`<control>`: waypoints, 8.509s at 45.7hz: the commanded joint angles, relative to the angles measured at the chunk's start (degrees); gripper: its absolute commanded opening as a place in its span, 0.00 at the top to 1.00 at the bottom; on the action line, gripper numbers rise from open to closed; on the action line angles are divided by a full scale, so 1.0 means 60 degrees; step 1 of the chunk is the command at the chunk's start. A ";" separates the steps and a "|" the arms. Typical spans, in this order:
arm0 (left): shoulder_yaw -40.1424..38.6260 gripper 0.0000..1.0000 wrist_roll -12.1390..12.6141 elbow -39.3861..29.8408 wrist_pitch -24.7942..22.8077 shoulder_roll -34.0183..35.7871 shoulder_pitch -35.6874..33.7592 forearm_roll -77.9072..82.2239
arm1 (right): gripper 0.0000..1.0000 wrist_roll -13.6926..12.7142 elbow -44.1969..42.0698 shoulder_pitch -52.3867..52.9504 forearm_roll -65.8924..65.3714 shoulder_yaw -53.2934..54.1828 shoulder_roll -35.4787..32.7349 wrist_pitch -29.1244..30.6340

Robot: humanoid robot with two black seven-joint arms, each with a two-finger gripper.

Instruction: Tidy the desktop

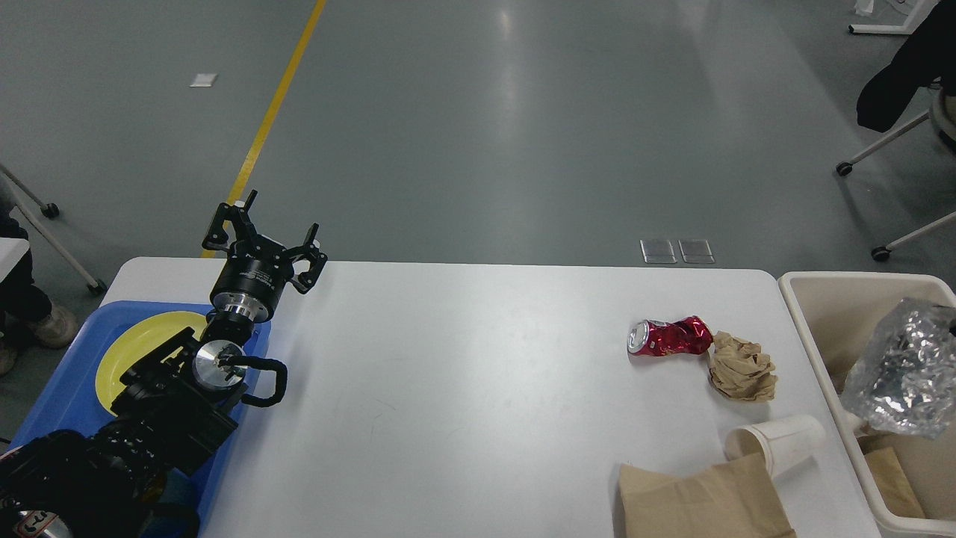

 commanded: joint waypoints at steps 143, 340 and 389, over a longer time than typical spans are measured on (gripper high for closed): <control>0.0000 0.03 -0.0001 -0.0001 0.0000 0.0000 0.0000 -0.0001 | 1.00 -0.0136 0.2507 0.3551 -0.2808 -0.3056 0.2252 0.7740; 0.0000 0.03 -0.0001 -0.0001 0.0000 0.0000 0.0000 -0.0001 | 0.00 -0.0106 0.8411 0.3552 0.0796 -0.2544 -0.4474 0.9427; 0.0000 0.03 -0.0001 -0.0001 0.0000 0.0000 0.0000 -0.0001 | 0.03 -0.0077 0.3562 0.0989 0.0810 0.0050 -0.0079 0.7744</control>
